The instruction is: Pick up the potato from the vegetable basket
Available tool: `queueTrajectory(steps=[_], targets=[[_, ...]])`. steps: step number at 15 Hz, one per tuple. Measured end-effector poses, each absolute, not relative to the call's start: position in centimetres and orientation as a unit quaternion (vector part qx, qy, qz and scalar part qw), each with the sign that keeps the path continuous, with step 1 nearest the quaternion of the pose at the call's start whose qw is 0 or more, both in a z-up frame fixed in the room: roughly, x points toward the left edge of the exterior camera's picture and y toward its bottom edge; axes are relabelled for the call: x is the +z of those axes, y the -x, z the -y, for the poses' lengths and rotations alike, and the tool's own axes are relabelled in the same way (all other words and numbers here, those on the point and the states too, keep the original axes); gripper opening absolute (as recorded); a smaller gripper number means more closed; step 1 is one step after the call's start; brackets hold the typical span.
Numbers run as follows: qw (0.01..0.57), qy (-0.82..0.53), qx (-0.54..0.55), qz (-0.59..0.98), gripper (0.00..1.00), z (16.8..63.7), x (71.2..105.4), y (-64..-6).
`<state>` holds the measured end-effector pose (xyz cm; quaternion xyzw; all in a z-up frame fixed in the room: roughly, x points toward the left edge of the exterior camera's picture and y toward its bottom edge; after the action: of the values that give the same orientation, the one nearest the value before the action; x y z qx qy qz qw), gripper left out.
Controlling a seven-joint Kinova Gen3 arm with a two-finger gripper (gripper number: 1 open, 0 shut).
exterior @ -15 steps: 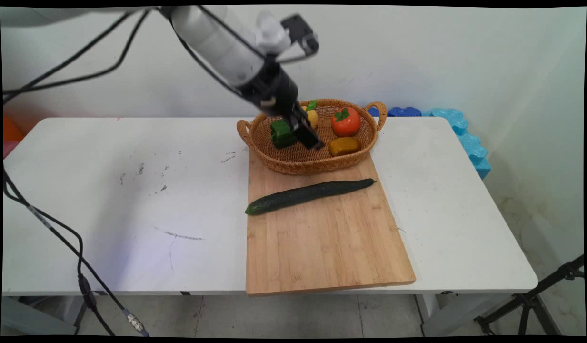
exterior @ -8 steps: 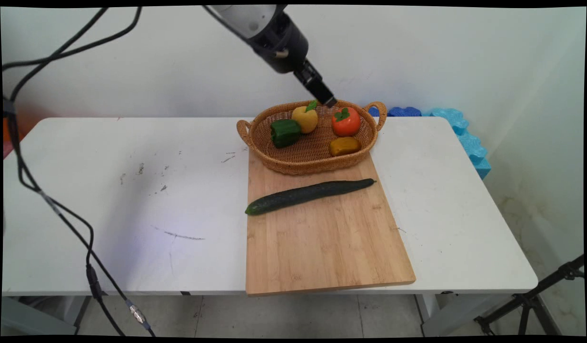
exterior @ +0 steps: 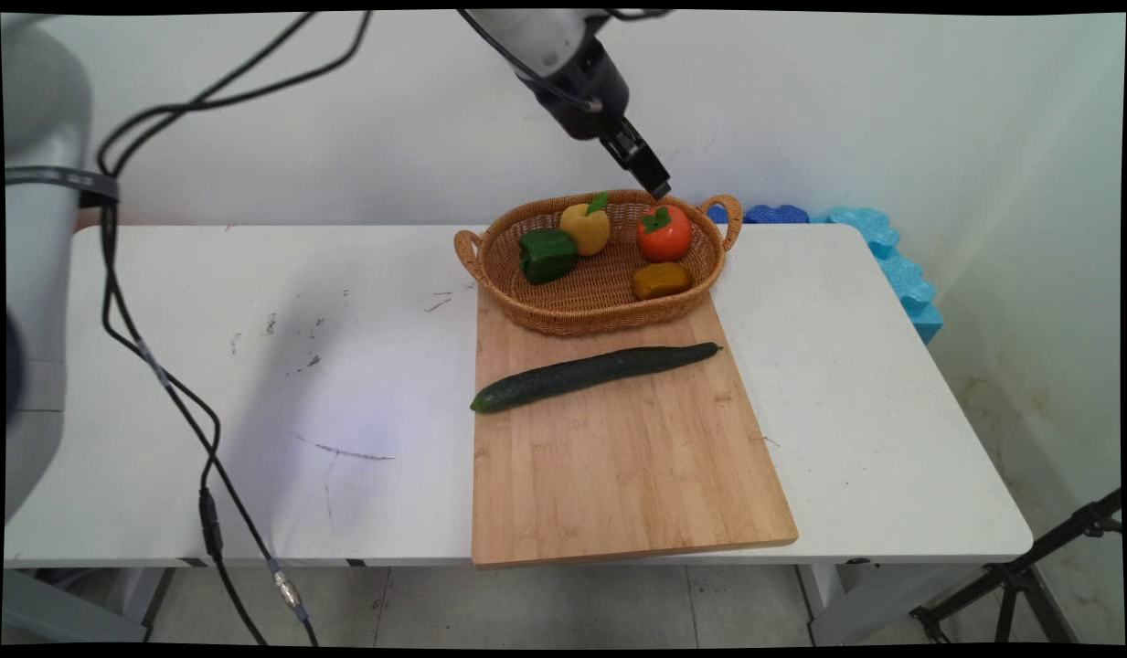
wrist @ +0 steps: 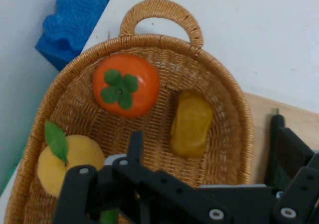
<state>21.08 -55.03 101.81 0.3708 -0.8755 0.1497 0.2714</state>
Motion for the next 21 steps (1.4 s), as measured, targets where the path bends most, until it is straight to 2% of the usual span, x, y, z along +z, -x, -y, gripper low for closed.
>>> queueTrajectory(steps=[7,14,21], targets=[[0.245,-0.391,0.13,0.877,1.0,59.8,94.7,-19.0],[0.233,-0.395,0.118,0.881,1.0,62.3,89.8,-17.9],[0.227,-0.384,0.097,0.89,1.0,63.3,86.4,-17.0]])
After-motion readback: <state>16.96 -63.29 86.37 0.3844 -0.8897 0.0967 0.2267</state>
